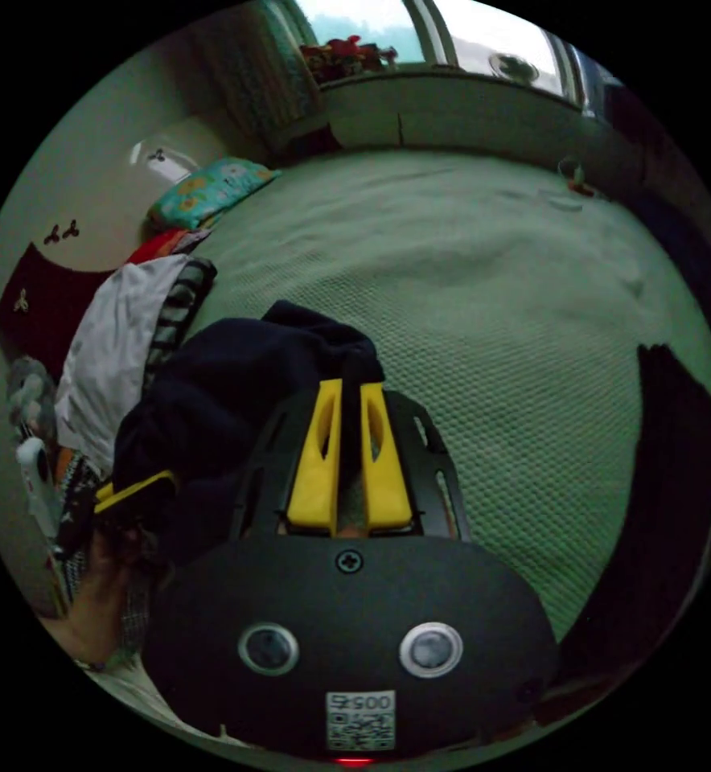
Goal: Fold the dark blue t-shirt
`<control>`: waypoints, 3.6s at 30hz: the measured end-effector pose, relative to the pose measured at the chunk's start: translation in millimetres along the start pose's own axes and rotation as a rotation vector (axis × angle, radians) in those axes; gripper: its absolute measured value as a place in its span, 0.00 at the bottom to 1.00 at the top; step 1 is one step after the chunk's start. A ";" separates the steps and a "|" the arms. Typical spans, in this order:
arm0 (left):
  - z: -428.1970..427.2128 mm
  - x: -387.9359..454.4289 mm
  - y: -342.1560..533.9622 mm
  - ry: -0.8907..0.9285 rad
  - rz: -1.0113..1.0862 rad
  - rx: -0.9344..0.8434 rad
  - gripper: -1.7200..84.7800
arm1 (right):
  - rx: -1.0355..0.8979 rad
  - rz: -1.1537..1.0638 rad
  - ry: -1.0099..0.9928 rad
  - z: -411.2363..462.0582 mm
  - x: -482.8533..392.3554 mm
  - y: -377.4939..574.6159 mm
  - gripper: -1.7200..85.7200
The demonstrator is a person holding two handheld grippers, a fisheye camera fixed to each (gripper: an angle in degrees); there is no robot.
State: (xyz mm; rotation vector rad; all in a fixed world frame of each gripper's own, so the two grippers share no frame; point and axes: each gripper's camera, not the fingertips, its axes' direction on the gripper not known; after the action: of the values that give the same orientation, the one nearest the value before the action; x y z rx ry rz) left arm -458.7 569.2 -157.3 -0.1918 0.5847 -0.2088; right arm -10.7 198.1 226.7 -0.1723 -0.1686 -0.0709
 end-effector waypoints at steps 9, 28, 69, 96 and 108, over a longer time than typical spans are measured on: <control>-118.4 -0.6 2.2 0.030 0.010 0.133 0.11 | 0.165 -0.173 0.053 -121.7 -108.0 3.3 0.02; -288.7 -138.3 -56.2 -0.285 -0.320 0.179 0.17 | 0.038 -0.230 -0.005 -87.6 -351.8 -110.3 0.11; -148.7 59.4 -263.2 -0.712 -0.115 -0.001 0.01 | -0.127 -0.027 -0.069 19.5 -269.1 101.0 0.01; 273.9 460.2 -392.4 -0.003 0.072 -0.194 0.02 | -0.092 0.395 0.132 53.7 60.8 73.6 0.01; 357.4 550.2 -408.3 -0.015 0.139 -0.116 0.02 | -0.019 0.250 0.106 74.4 80.2 69.0 0.01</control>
State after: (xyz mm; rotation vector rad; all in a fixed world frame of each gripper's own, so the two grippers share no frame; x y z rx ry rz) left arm 133.3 82.8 -57.1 -0.2641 0.5929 -0.0390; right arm 62.0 274.5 301.4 -0.2067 -0.0397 0.1665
